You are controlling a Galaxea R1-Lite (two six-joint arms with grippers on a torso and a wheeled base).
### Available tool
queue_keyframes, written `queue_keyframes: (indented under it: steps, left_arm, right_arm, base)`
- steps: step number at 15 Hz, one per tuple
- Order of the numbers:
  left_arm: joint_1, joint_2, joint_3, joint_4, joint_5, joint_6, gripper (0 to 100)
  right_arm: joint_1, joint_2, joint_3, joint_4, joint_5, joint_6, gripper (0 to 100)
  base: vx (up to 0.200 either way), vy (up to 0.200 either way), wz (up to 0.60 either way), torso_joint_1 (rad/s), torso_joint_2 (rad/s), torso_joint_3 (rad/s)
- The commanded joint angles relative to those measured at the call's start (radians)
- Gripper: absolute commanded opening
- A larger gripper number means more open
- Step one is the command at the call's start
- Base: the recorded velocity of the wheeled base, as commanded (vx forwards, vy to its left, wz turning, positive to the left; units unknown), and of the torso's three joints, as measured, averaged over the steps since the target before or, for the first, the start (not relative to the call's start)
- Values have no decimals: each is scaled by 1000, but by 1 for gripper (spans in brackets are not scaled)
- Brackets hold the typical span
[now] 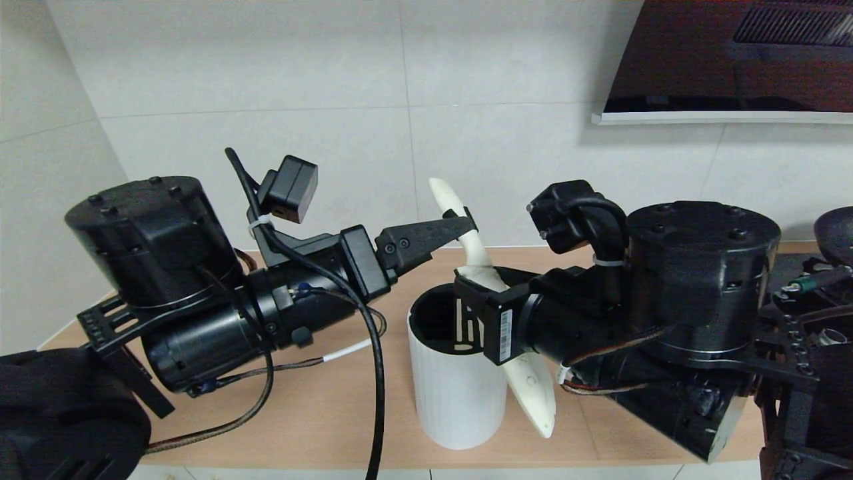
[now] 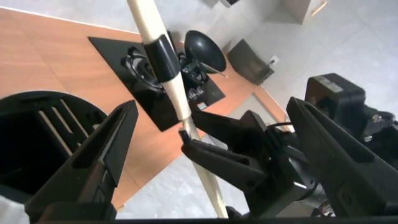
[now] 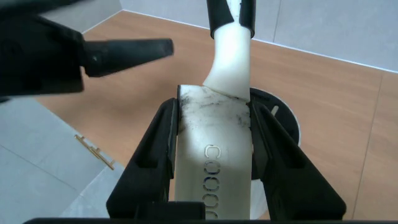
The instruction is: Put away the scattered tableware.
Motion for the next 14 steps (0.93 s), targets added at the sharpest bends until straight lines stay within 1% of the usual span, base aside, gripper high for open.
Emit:
queue_keyframes:
  steps: [1, 7, 8, 10, 12, 14]
  left_arm:
    - [1, 10, 0, -2, 1, 0, 100]
    - [1, 33, -8, -4, 9, 0, 100]
    - [2, 38, -12, -4, 14, 0, 100]
    - [4, 61, -15, -34, 49, 3, 100]
    - [4, 70, -15, -47, 51, 14, 100]
    - [4, 72, -14, -47, 52, 15, 100]
  right_arm:
    - [25, 3, 2, -8, 0, 6, 0]
    - [63, 17, 3, -9, 0, 21, 0]
    - [65, 17, 5, -9, 0, 21, 0]
    - [69, 10, 12, -9, 0, 21, 0]
    - [74, 10, 19, -23, 0, 19, 0]
    - [75, 12, 23, -29, 0, 18, 0]
  base:
    - [0, 0, 0, 0, 0, 0]
    - [0, 0, 0, 0, 0, 0]
    - [0, 0, 0, 0, 0, 0]
    - [0, 0, 0, 0, 0, 0]
    - [0, 0, 0, 0, 0, 0]
    - [0, 0, 0, 0, 0, 0]
